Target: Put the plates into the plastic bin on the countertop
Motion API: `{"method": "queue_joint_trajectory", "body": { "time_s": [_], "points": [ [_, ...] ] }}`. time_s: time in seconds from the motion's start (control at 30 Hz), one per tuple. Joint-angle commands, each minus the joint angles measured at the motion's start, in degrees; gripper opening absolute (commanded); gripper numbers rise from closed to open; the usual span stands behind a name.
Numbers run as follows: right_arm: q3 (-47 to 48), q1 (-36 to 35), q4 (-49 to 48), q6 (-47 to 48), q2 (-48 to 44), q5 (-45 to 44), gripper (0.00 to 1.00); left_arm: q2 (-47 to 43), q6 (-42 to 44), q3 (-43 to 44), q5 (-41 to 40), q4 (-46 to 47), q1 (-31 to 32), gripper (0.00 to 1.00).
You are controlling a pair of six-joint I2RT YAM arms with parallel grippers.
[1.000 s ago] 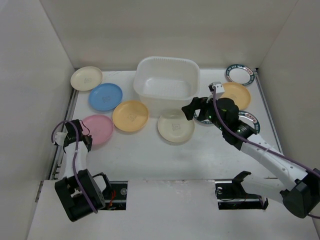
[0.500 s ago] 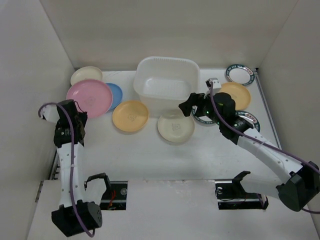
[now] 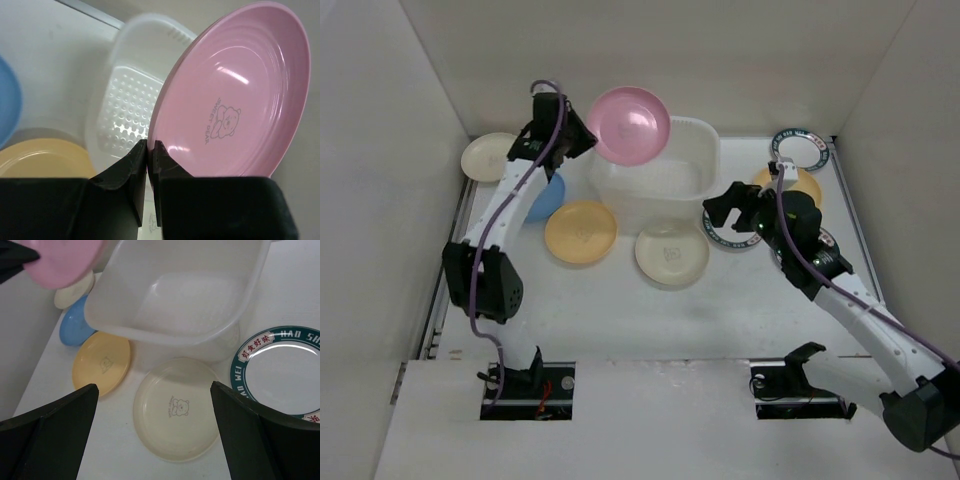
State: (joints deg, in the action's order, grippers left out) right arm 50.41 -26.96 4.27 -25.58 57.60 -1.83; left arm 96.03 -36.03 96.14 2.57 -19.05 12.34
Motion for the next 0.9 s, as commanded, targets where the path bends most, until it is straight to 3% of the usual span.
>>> {"method": "queue_joint_trajectory", "body": {
  "time_s": [0.0,0.23,0.67,0.8,0.87],
  "points": [
    [-1.3,0.3,1.8,-0.9,-3.1,-2.7,1.00,6.7,3.5,6.6,7.1,0.7,2.7,0.05],
    [-3.6,0.3,6.9,-2.4,-10.5,-7.4,1.00,21.0,5.0,13.0,7.5,1.2,4.1,0.05],
    [-4.8,1.0,17.8,-4.4,-18.9,-15.5,1.00,39.8,6.3,29.2,11.1,-0.8,5.5,0.10],
    [-4.6,4.1,23.6,-8.2,-17.9,-19.2,1.00,40.7,7.2,28.8,10.3,-1.6,6.2,0.23],
    [-4.4,7.5,27.1,-11.2,-16.0,-18.7,1.00,39.4,8.1,26.9,9.4,-1.1,6.5,0.37]
  ]
}}
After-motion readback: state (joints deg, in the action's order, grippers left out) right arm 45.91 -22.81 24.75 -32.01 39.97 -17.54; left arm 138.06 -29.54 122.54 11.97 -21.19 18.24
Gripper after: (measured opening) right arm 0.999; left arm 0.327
